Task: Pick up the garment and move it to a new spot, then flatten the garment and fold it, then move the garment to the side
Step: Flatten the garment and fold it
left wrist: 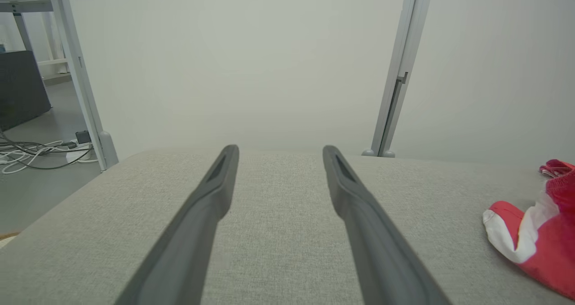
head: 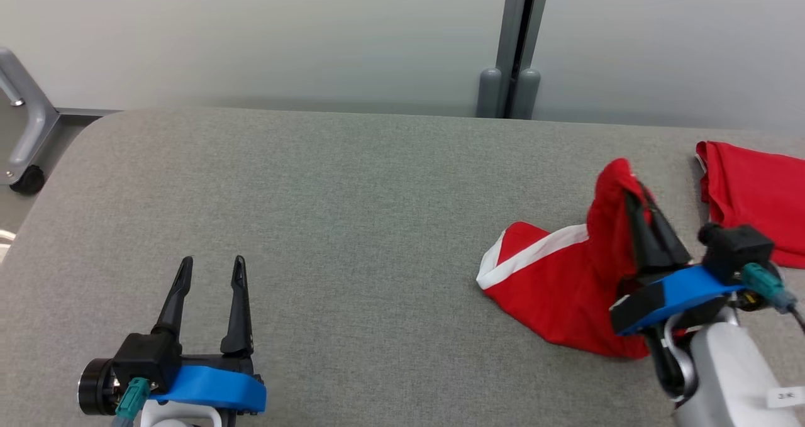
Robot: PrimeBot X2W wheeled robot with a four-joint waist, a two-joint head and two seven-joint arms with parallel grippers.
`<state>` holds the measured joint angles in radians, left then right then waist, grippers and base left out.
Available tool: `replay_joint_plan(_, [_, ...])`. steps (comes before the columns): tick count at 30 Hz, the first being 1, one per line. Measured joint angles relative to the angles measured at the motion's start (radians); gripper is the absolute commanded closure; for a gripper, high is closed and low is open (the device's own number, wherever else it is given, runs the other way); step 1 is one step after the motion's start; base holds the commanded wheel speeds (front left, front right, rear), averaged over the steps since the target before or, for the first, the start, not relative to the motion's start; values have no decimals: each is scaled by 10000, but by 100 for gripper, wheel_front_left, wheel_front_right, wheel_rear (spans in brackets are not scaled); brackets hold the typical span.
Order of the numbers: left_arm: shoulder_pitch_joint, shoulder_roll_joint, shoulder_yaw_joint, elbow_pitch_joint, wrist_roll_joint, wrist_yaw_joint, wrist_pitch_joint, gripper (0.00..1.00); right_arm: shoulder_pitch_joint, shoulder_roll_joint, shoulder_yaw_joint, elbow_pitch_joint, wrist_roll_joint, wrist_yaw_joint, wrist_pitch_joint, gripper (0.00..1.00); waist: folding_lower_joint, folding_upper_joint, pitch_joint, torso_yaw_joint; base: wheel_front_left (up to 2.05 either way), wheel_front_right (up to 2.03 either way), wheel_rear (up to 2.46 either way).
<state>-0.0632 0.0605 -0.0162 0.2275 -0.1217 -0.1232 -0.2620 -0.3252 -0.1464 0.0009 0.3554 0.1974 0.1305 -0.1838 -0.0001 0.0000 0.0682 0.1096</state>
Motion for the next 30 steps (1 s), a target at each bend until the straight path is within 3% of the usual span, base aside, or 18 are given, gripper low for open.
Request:
replay_joint_plan(9, [-1,-25,-48,36,-13,-6,0,0,-287,813,2479,857,326,0,-88,100,0,0,-47,628,0,0,0])
replay_joint_plan(22, [-75,-56,-190,144,-109,-10,0,0,-696,970,7873,2487,2612,0,-663,100,1,0,225,1058,0,0,0])
replay_joint_plan(23, [-91,-61,-194,150,-119,-10,0,0,-744,968,8186,2546,2683,0,-688,39,1,0,237,1059,0,0,0])
replay_joint_plan(24, [-106,-65,-190,155,-121,-10,2,0,-778,968,8424,2596,2769,0,-698,0,1,0,246,1056,0,0,0])
replay_joint_plan(30, [-118,-77,-77,153,-123,-10,0,0,-958,974,8704,2709,2943,0,-761,0,1,1,263,891,0,0,0])
